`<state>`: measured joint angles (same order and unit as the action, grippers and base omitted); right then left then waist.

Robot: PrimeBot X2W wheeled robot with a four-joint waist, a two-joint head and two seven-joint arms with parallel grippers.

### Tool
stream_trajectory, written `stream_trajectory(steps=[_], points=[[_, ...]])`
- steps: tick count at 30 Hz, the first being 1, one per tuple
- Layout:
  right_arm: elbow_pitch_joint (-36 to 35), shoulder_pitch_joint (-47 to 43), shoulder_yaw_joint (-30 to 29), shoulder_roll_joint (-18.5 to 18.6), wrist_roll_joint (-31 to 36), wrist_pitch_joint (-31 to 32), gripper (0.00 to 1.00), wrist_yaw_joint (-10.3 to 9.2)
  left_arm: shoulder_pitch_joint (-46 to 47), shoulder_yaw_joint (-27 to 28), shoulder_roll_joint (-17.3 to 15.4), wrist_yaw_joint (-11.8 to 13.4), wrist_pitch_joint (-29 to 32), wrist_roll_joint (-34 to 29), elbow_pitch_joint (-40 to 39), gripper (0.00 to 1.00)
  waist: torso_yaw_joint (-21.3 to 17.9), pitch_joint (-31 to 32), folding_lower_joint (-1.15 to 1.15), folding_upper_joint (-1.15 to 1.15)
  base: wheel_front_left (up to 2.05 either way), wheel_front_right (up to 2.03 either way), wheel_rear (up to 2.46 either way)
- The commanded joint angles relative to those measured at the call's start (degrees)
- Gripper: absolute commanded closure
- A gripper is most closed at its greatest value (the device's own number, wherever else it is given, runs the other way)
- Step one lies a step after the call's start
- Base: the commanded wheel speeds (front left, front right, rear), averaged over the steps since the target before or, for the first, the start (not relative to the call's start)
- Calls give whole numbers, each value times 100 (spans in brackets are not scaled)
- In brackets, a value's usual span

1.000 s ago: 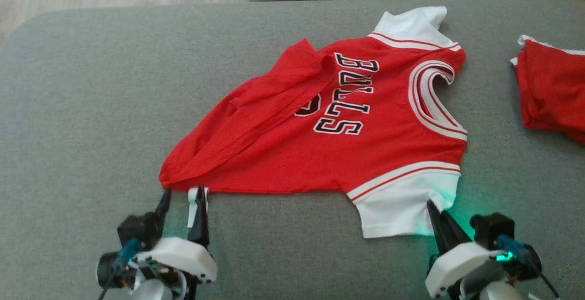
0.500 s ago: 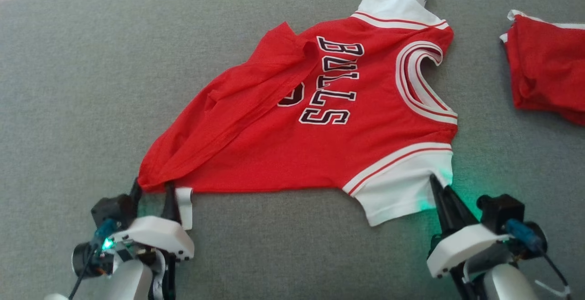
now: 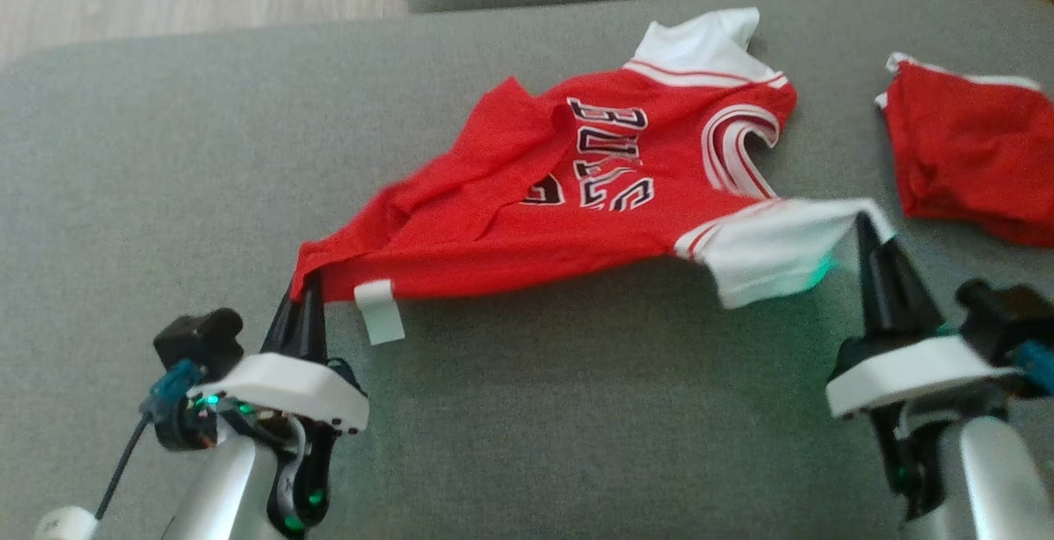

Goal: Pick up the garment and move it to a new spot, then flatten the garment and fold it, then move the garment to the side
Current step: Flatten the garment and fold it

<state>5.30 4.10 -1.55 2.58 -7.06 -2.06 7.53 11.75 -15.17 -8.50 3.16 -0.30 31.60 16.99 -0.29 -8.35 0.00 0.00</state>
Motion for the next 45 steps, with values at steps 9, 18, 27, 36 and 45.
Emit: stream_trajectory(steps=[9, 18, 27, 36, 45], points=[[-1399, 962, -233, 30, 261, 554, 100, -4, 423, 176, -30, 4, 697, 456, -1812, 100, 23, 982, 0, 0, 0, 0, 0], [-2646, 1747, -489, 237, 347, 1083, 100, -4, 1048, 377, -205, 277, 1570, 772, -3510, 100, -36, 1232, 0, 0, 0, 0, 0], [-3207, 1787, -673, 507, 215, 1648, 100, -4, 1554, 480, -478, 568, 2442, 931, -4243, 100, -31, 1052, 0, 0, 0, 0, 0], [-1825, 3034, -184, 741, 58, 1671, 100, -4, 2768, 439, -413, 609, 2709, 950, -3128, 100, -52, -130, 0, 0, 0, 0, 0], [843, 6191, -36, 693, 644, 823, 100, -4, 5429, 701, -238, 662, 1791, 407, -690, 100, -97, -967, 0, 0, 0, 0, 0]])
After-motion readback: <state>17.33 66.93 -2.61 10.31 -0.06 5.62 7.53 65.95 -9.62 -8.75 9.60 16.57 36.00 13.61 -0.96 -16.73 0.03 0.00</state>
